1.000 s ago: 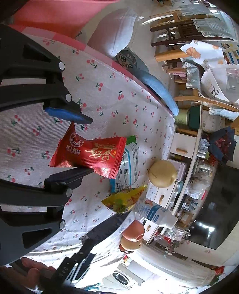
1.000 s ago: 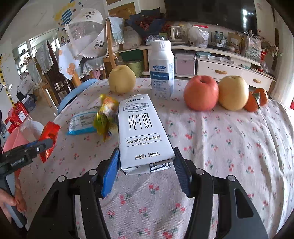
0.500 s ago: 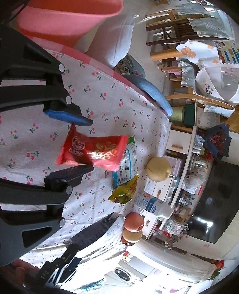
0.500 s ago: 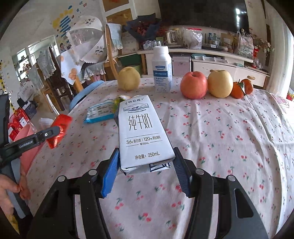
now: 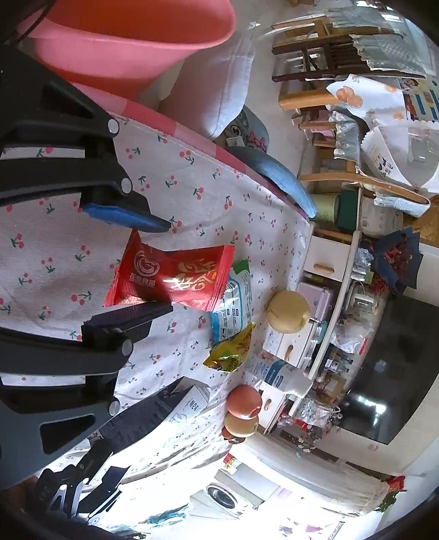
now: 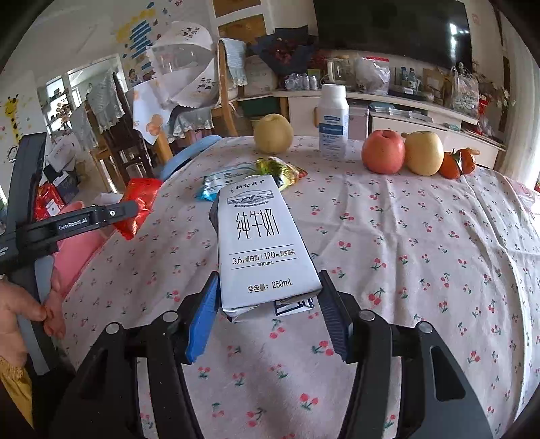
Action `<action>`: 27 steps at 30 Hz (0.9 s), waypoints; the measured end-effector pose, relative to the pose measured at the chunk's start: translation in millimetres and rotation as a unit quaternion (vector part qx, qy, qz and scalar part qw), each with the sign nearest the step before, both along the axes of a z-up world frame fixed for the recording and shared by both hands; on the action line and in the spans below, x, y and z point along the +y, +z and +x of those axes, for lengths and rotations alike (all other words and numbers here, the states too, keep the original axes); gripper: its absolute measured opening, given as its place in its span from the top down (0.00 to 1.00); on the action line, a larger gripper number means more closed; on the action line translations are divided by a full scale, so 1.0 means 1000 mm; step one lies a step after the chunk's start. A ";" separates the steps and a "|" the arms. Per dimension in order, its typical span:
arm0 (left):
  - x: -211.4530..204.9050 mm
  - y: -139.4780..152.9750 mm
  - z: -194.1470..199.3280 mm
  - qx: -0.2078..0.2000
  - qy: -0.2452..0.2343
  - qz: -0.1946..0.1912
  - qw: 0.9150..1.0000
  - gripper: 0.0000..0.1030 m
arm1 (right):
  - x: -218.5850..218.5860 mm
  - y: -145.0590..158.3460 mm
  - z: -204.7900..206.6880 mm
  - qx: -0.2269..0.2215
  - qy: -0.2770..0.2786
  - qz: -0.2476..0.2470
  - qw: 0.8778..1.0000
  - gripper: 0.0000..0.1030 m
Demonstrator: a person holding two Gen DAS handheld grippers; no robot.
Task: Collect trash
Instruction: 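Carry the red packet and milk carton to the pink bucket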
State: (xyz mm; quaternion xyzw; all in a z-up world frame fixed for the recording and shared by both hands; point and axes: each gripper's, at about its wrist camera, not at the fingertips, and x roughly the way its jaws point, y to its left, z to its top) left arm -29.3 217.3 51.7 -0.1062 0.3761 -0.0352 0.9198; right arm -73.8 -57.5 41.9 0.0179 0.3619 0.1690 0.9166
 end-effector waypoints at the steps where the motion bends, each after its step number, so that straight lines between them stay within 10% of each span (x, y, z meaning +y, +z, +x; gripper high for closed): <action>1: 0.000 0.000 0.000 -0.001 0.000 0.000 1.000 0.57 | 0.001 0.000 -0.002 0.000 0.001 0.001 1.000 0.44; 27: 0.110 0.036 -0.058 -0.063 0.116 -0.034 0.991 0.57 | 0.105 0.042 -0.026 -0.038 0.098 0.007 0.994 0.44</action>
